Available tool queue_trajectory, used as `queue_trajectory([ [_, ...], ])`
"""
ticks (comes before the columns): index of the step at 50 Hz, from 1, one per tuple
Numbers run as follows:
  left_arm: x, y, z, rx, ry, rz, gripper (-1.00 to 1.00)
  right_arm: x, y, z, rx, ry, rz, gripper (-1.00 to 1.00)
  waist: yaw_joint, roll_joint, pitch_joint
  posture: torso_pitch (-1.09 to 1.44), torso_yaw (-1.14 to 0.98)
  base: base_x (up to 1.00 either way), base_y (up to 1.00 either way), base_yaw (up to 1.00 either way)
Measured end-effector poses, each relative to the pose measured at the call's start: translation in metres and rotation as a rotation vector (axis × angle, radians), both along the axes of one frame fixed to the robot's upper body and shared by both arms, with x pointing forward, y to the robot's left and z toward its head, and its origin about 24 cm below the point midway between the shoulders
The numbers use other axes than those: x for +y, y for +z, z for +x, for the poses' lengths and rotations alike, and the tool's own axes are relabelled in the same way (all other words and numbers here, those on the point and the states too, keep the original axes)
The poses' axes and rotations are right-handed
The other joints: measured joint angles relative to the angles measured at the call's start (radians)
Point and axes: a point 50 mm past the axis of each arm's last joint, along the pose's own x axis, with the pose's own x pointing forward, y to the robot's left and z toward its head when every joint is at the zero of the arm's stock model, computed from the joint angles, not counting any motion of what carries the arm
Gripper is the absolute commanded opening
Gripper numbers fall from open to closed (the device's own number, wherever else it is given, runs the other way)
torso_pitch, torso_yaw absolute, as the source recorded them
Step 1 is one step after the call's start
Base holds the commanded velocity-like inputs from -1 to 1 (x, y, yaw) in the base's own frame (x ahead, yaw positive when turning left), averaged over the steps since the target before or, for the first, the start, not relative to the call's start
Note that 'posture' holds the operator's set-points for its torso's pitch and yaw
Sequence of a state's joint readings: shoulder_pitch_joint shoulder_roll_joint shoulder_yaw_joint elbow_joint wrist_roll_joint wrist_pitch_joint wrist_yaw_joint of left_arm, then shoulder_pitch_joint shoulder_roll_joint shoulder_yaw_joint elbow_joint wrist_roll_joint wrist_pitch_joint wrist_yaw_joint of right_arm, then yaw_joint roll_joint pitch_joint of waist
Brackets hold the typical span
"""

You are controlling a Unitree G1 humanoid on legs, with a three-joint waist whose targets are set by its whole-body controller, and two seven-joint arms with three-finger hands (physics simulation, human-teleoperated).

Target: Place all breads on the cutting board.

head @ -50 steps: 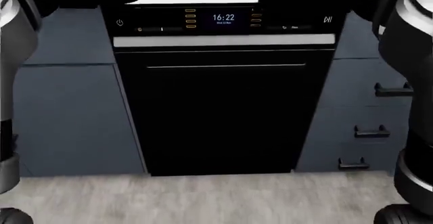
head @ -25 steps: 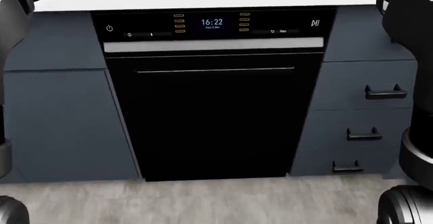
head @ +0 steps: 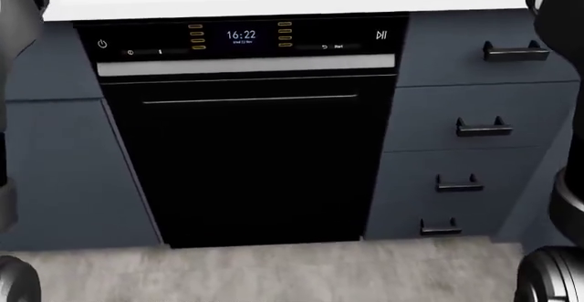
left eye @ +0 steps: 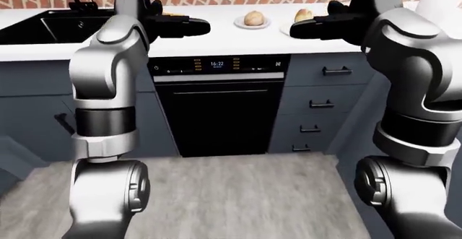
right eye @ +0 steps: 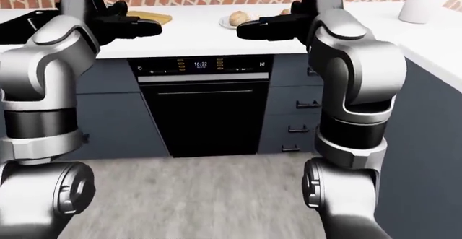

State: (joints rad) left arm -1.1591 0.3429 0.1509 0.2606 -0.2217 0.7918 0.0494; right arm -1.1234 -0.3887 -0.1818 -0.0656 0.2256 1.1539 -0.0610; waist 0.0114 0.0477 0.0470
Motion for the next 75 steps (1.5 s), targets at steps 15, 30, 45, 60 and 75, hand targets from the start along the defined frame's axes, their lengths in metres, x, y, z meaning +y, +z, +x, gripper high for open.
queue_trajectory([
  [15,0.007,0.0,-0.002,-0.003,0.026,-0.009,1.0,0.01,0.006,-0.002,-0.022,0.044,-0.01,1.0,0.016,-0.122,-0.019,0.0,0.0,0.12,-0.32,0.0],
  [30,0.003,0.003,-0.004,-0.014,0.003,-0.008,1.0,0.006,0.005,0.0,-0.003,0.017,-0.002,1.0,0.001,-0.001,0.007,0.0,0.0,0.16,-0.35,0.0],
  [45,-0.004,-0.003,0.001,0.013,-0.016,-0.009,1.0,0.002,0.004,0.001,0.008,0.002,-0.002,1.0,-0.008,-0.101,0.002,0.0,0.0,0.17,-0.35,0.0],
  [60,-0.001,0.005,-0.005,-0.02,-0.016,-0.02,1.0,0.007,0.007,0.0,0.007,0.004,-0.009,1.0,-0.019,-0.032,-0.007,0.0,0.0,0.26,-0.02,0.0],
  [75,0.008,-0.007,-0.001,0.046,0.025,-0.028,1.0,0.016,0.002,0.004,0.041,0.04,-0.013,1.0,-0.017,-0.022,0.026,0.0,0.0,0.05,0.0,0.0],
])
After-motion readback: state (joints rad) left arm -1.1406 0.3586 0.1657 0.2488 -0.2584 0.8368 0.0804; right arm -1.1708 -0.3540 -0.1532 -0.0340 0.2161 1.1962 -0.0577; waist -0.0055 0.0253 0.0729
